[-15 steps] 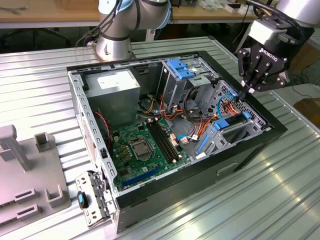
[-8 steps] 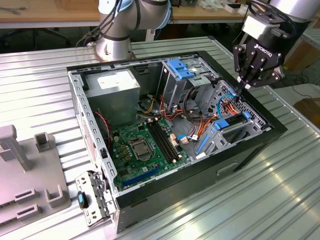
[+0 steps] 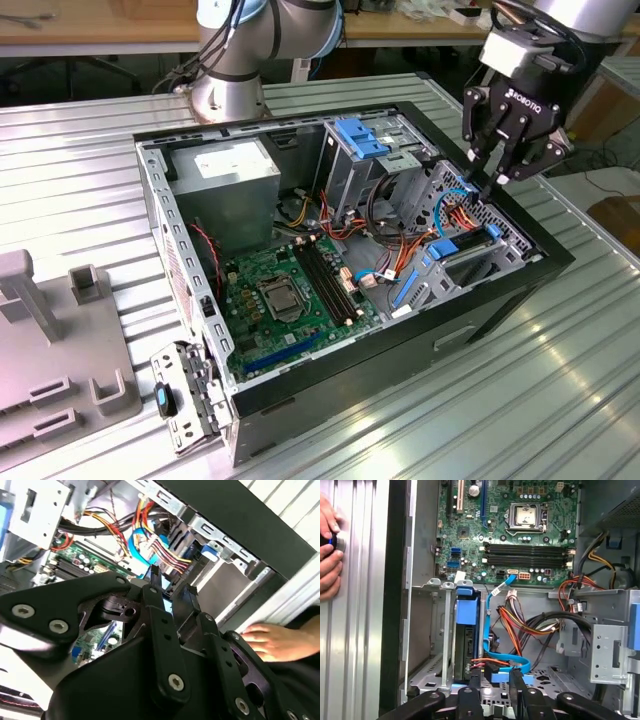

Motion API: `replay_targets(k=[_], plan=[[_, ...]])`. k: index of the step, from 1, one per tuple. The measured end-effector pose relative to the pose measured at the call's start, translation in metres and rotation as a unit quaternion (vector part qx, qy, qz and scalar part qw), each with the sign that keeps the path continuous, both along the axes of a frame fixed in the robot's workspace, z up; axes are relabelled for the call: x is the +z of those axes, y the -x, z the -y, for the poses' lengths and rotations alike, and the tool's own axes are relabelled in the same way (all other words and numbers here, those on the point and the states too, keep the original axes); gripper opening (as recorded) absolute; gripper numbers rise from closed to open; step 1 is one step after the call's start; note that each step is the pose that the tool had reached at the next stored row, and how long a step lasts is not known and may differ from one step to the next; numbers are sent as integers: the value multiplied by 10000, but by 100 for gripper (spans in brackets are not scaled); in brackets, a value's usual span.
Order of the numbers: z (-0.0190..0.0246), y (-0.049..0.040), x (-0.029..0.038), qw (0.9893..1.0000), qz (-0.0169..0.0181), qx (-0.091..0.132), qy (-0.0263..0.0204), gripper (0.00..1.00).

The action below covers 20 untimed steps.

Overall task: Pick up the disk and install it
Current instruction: 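Insert the second disk wire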

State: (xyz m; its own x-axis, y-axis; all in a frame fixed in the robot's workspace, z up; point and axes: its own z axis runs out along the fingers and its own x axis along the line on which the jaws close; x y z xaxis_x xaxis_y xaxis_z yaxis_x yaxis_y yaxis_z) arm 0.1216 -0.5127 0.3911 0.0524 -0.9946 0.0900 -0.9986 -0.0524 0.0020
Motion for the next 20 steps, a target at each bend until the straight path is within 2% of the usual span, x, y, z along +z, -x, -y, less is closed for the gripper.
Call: replay_targets(k=[2,5,7,9,11,13,15,17,18,20], plan=[[-12,0,-7,10000,2,1,51,36],[-21,2,-9,10000,3,1,57,36],[-81,1,-22,10000,3,42,78,36],[-118,1,-36,9999,3,78,85,36],[-141,1,-65,9998,4,131,125,36],[-174,1,-100,9996,3,202,198,36],[-203,1,-124,9994,3,239,250,36],[-229,1,-143,9991,2,276,326,36],[-232,1,-151,9988,0,284,400,36],[-232,1,-150,9983,-1,285,511,36]])
